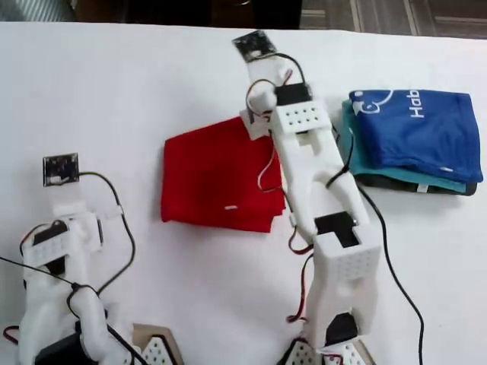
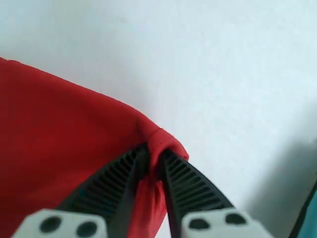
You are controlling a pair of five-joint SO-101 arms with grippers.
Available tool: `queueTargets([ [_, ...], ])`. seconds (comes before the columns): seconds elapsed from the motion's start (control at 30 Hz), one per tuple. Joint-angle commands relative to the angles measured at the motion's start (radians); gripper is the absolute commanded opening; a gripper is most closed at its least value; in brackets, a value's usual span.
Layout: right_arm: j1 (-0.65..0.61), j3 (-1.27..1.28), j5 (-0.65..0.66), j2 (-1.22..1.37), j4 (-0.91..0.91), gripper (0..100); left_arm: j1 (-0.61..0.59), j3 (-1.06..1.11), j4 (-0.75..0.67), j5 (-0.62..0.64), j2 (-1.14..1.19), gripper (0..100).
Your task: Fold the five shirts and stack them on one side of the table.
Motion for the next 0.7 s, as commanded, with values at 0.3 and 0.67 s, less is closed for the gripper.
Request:
queueTargets([
  [0.3,0.004,-0.003,0.011,0.005,0.056,16.6,0.006,-0.002,-0.015,0.006,-0.025,3],
  [0.67,-0.001,0.008,-0.207,-0.102,0.285,15.2,0.006,-0.002,-0.015,0.006,-0.025,3],
])
